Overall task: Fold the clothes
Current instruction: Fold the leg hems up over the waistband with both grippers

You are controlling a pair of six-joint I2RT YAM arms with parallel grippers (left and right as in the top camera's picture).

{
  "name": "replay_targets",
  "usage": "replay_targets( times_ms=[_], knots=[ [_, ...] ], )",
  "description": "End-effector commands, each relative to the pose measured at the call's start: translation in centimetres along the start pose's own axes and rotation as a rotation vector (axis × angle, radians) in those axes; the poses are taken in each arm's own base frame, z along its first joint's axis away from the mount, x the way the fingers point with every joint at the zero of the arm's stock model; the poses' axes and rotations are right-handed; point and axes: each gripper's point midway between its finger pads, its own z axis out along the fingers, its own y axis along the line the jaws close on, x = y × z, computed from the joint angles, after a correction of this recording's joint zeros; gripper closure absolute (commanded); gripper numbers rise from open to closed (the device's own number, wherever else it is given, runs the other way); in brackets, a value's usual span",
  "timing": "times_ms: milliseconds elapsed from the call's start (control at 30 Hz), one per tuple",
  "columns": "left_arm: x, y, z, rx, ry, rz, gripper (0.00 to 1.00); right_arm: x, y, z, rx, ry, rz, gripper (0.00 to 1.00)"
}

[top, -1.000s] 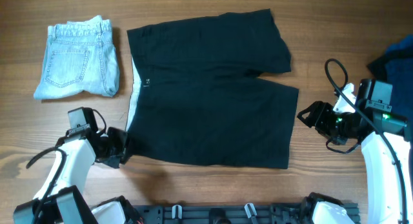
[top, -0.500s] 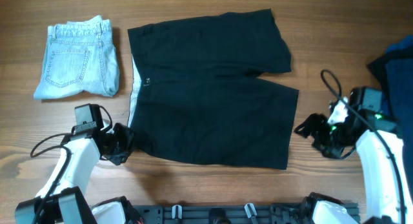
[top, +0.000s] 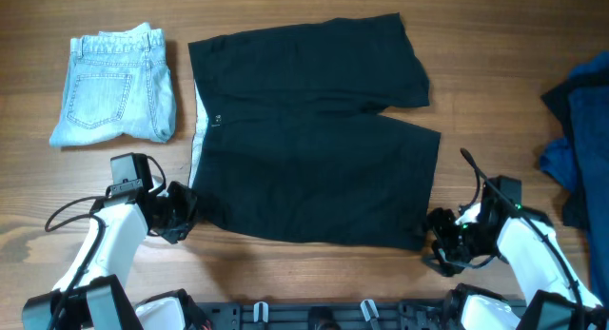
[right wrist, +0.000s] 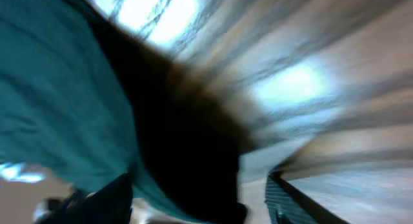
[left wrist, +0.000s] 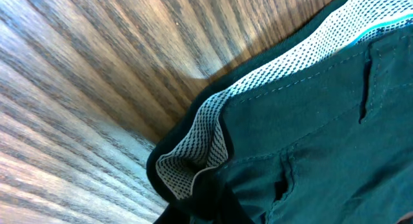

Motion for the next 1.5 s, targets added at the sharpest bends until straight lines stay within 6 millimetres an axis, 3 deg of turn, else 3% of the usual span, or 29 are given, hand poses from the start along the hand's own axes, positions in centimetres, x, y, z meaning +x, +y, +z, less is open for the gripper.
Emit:
replay_targets(
  times_ms=[0,100,200,333,567,867,1000,1133,1333,1433,1467],
  knots=[
    [0.4,-0.1,0.1,0.009,0.011,0.028,0.92,0.7,-1.0,1.4,-0.019,0.028,0.074,0.45],
    [0.5,-0.1,0.1,0.008,0.013,0.027,0.92,0.2,0.0,1.4,-0.062,0.018,0.048,0.74],
    [0.5,-0.1,0.1,0.011,0.015,0.029,0.93,-0.2,0.5,1.1,-0.072,0.004,0.004,0.96],
    [0.9,-0.6,0.0,0.04,0.038,0.106,0.92,0.4,2.1,0.0,-0.114,0.034,-0.066,0.96],
    [2.3,-2.0,-1.3,0.126,0.072,0.128,0.96,0.0,3.8,-3.8,-0.053,-0.035,-0.204,0.96],
    [5.0,-2.3,-6.0,0.21,-0.014,0.229,0.96,0.0,5.5,-7.2,-0.021,-0.096,-0.306,0.96],
    [6.5,-1.9,-7.9,0.242,-0.053,0.253,0.96,0.0,7.2,-9.6,-0.02,-0.133,-0.385,0.96],
    [8.0,-2.3,-11.6,0.265,-0.101,0.278,0.96,1.4,8.7,-13.2,-0.002,-0.145,-0.45,0.96],
    [6.0,-3.5,-17.6,0.189,-0.311,0.372,0.96,0.7,11.1,-15.6,-0.032,-0.221,-0.465,0.96],
    [5.0,-4.0,-18.4,0.164,-0.343,0.399,0.96,-0.6,12.3,-15.1,-0.064,-0.223,-0.441,0.96],
    [4.4,-4.0,-18.0,0.138,-0.336,0.407,0.96,-0.9,13.6,-14.7,-0.122,-0.195,-0.454,0.96]
  ],
)
